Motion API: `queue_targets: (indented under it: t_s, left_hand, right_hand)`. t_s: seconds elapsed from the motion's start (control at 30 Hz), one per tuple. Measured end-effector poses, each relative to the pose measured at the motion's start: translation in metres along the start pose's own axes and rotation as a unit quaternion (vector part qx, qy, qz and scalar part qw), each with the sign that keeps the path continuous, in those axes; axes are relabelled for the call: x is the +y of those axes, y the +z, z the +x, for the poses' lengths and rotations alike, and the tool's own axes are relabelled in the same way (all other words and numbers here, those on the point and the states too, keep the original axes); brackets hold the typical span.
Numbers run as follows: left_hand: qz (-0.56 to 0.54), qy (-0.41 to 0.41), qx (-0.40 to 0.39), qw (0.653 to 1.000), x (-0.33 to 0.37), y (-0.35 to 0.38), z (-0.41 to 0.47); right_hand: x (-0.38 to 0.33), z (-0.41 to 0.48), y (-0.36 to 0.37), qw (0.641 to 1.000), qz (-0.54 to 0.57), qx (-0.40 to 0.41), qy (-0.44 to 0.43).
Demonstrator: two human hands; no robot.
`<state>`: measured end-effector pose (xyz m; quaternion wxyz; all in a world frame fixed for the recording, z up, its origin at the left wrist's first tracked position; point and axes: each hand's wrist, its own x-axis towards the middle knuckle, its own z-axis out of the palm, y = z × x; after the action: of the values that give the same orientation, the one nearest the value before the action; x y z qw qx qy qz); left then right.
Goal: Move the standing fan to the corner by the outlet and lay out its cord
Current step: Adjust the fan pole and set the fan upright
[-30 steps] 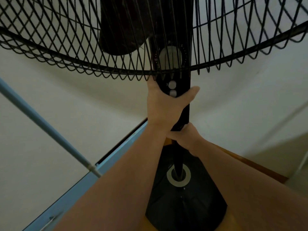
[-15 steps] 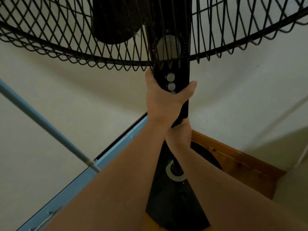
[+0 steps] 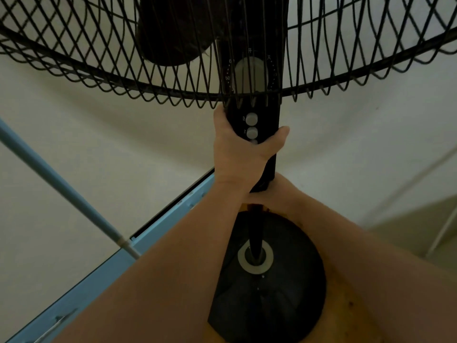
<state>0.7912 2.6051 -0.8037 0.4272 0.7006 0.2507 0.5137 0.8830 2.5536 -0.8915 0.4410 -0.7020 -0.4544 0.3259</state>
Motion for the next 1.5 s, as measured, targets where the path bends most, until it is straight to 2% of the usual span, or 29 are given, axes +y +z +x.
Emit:
queue_targets:
  t_s: [0.1,0.23,0.4,0.6,0.73,0.8,0.9,0.97,1.0,1.07,1.13,1.23,1.33,1.5]
  left_hand:
    - [-0.006,-0.003,0.000,1.000,0.000,0.000,0.000]
    - [-0.010,-0.009,0.000,1.000,-0.001,0.000,0.001]
    - [-0.004,-0.010,0.008,1.000,0.000,0.001,0.000]
    - [0.000,-0.009,0.007,1.000,0.000,0.001,0.000]
    - [0.000,-0.014,0.007,1.000,0.000,0.001,0.000]
    - [0.001,-0.017,0.006,1.000,0.001,0.001,0.000]
    - [0.003,-0.019,0.006,1.000,0.001,0.001,-0.001]
    - [0.002,-0.021,0.005,1.000,0.001,0.001,-0.001]
    - [0.001,-0.024,0.004,1.000,0.002,0.001,-0.001]
    - [0.001,-0.026,0.002,1.000,0.003,0.000,-0.001]
    - [-0.002,-0.023,0.004,1.000,0.003,0.000,-0.001]
    - [-0.008,-0.028,0.001,1.000,0.004,0.000,-0.002]
    - [-0.005,-0.027,0.001,1.000,0.004,-0.001,-0.001]
    - [-0.001,-0.026,-0.002,1.000,0.004,0.000,-0.002]
  right_hand:
    - [-0.010,0.006,-0.003,0.998,-0.034,-0.046,0.013]
    - [-0.010,-0.004,0.007,0.993,0.083,-0.012,0.088]
    - [-0.014,-0.005,0.009,0.989,0.102,0.007,0.108]
    - [-0.012,-0.007,0.021,0.986,0.078,0.072,0.126]
    - [-0.007,-0.006,0.036,0.979,0.101,0.138,0.108]
    - [-0.006,-0.006,0.047,0.970,0.117,0.197,0.086]
    - [-0.011,-0.006,0.070,0.929,0.130,0.343,0.052]
    - [-0.014,-0.002,0.080,0.901,0.163,0.398,0.053]
    - [-0.013,0.000,0.082,0.899,0.179,0.396,0.057]
    - [-0.003,0.001,0.081,0.920,0.193,0.338,0.050]
    - [0.009,-0.001,0.072,0.944,0.165,0.285,0.016]
    - [0.017,-0.005,0.060,0.956,0.162,0.243,-0.035]
    - [0.019,-0.007,0.053,0.972,0.140,0.188,-0.026]
    - [0.014,-0.006,0.006,1.000,-0.026,0.007,-0.012]
